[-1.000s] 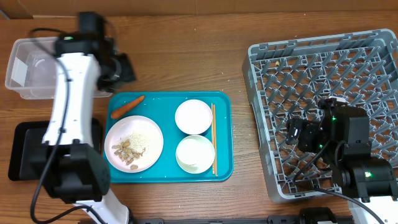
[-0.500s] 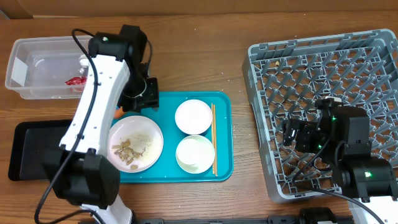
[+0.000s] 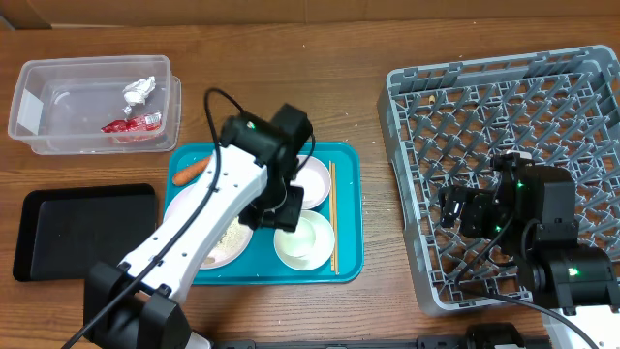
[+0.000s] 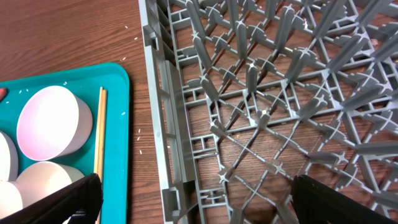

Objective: Sort waste into correct bins and load items into the dishwasher
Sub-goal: 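Grasp the white cup on the tray with the left gripper and lift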

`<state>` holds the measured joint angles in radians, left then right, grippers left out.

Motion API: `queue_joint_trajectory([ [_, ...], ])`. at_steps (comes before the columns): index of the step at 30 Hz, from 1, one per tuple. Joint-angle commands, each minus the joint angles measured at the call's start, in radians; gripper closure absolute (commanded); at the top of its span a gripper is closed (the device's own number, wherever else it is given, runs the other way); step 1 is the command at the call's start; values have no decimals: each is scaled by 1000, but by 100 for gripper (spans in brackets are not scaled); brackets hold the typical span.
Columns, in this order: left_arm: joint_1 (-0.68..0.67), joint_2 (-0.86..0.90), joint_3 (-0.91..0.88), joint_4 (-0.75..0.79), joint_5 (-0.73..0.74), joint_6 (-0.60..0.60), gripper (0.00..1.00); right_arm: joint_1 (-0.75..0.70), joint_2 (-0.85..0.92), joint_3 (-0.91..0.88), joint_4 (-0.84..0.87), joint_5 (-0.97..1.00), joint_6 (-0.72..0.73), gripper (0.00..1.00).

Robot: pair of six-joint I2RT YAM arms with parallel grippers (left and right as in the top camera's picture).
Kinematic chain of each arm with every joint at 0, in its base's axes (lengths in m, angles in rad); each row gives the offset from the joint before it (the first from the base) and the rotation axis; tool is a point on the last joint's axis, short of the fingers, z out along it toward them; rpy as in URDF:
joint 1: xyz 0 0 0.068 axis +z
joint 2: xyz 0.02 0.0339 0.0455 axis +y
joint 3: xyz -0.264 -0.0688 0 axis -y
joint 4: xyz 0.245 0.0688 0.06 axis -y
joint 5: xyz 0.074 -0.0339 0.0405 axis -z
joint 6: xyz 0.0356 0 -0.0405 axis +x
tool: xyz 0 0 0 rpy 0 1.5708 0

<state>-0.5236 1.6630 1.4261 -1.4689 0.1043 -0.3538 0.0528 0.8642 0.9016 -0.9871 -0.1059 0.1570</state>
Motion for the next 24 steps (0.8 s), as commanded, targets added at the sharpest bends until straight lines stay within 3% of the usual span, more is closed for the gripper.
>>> queue_joint_trajectory([
  [1,-5,3,-86,55,-6,-37,50,-3,-5,29,5,-7,-4,0],
  [12,-5,4,-262,286,8,-47,64,-3,-5,29,5,-7,-4,0],
  [15,-6,4,-279,300,23,-47,87,-3,-5,29,5,-7,-4,0],
  [17,-1,3,-274,311,23,-47,96,-3,-5,29,5,-7,-4,0],
  [24,53,3,-148,254,35,-31,96,-3,-5,29,3,0,-4,0],
])
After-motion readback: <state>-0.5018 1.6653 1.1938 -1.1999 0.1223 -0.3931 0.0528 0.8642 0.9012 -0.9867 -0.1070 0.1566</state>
